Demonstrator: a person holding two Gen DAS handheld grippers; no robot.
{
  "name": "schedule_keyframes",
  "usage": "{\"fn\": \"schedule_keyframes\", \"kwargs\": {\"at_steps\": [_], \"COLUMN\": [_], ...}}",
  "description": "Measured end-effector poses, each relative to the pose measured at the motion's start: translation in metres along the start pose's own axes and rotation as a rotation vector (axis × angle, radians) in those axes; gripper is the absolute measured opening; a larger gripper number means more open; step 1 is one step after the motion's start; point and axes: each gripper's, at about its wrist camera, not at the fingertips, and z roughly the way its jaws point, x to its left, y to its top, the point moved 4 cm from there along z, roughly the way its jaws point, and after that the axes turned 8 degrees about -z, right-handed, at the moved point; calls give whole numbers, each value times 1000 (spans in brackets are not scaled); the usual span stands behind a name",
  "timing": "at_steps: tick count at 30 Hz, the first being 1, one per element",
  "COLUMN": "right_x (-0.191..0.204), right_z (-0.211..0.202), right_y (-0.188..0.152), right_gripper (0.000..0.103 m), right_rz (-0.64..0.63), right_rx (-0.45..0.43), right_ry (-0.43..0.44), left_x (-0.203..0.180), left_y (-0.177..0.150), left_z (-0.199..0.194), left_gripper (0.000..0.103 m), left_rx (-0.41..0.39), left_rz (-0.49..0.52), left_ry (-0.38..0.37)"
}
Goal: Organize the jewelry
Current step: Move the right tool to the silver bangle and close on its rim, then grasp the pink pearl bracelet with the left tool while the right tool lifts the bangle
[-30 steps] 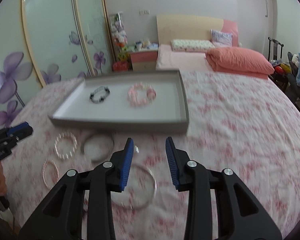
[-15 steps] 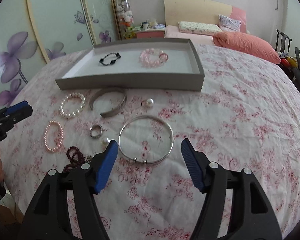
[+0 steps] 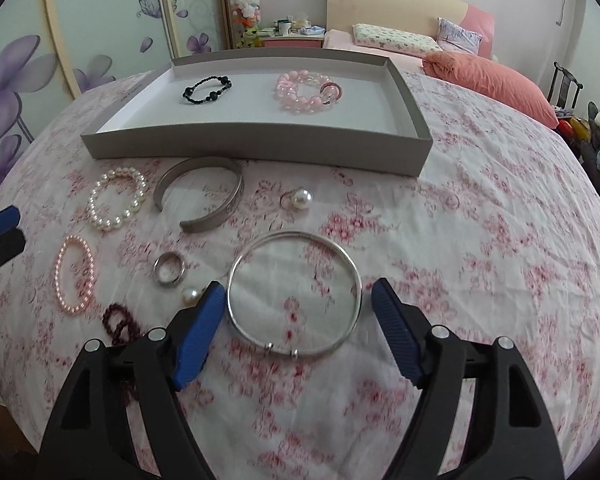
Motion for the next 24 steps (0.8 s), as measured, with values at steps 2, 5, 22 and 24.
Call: {"fn": "schedule_keyframes", "kwargs": {"at_steps": [2, 5, 22, 24], "right_x": [-1, 1, -15, -15], "right_z": [1, -2, -8, -8], "right_y": [1, -1, -8, -9], "right_gripper": [75, 70, 70, 70], "right_rz": [-2, -20, 21, 21], "right_rx": [0, -13, -35, -35], "right_ry": [1, 8, -19, -19], "left_x": [-1, -3, -15, -16], "left_y": [-1, -4, -12, -13], "left_z": [1, 2, 36, 42], "left_gripper": [56, 56, 30, 22], "left_rx": [4, 14, 130, 143], "left_rz": [2, 5, 34, 38], "left_ry": [-2, -7, 27, 42]}}
